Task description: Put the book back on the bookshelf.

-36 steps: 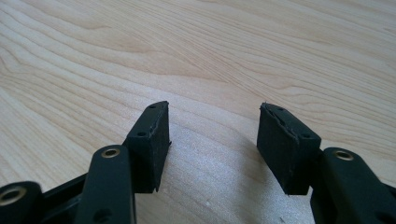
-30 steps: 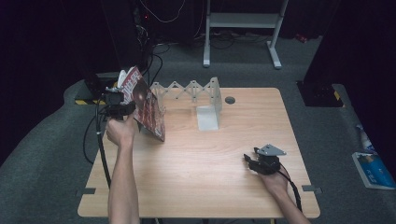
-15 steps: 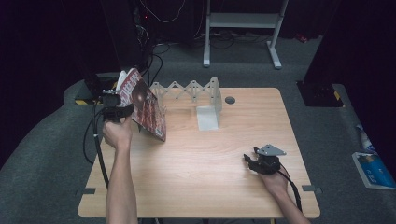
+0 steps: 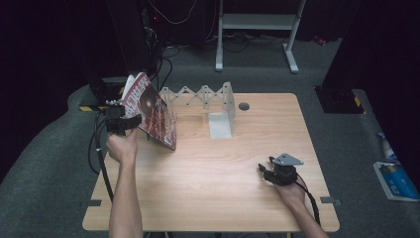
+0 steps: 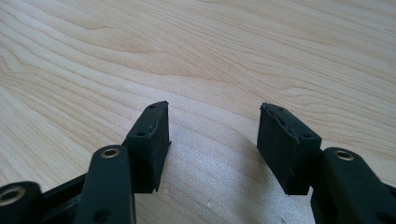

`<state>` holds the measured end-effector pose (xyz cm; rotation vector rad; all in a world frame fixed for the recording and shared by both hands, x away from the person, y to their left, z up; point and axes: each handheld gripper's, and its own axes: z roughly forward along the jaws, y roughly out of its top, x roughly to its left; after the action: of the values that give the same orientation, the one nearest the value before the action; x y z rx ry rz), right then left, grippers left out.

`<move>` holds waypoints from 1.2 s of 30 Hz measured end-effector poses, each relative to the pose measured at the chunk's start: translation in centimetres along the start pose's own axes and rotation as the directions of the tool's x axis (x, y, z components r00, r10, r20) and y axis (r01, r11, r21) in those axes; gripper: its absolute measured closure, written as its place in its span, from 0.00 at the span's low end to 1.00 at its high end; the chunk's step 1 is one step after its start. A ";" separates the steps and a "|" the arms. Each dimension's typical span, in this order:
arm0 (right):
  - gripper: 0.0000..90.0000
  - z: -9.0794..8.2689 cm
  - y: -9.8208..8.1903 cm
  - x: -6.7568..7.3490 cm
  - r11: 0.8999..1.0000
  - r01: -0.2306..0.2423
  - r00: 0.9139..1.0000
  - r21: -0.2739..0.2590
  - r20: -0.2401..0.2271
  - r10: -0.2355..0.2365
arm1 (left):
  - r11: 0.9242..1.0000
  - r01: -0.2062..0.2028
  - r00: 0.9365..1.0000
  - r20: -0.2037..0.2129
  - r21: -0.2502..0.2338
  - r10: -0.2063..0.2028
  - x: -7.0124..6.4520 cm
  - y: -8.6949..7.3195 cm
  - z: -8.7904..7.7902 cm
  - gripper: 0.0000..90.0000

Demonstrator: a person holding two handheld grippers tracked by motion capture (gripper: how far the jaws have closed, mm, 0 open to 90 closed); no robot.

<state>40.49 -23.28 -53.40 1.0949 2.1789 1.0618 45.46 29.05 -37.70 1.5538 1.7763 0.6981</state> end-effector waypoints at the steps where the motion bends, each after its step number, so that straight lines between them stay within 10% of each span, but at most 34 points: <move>1: 0.49 0.0 0.0 0.0 1.000 0.000 1.000 0.001 0.000 0.000 | 1.000 -0.002 1.000 0.001 -0.004 0.002 0.1 0.0 0.0 0.57; 36: 0.49 0.0 0.0 -0.1 1.000 -0.008 1.000 0.004 -0.007 0.008 | 0.994 -0.072 0.992 0.100 -0.084 0.080 -0.7 -1.7 -3.2 0.53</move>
<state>40.53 -23.32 -53.39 1.1038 2.1846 1.0666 41.93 28.19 -36.85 1.5813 1.6018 0.7048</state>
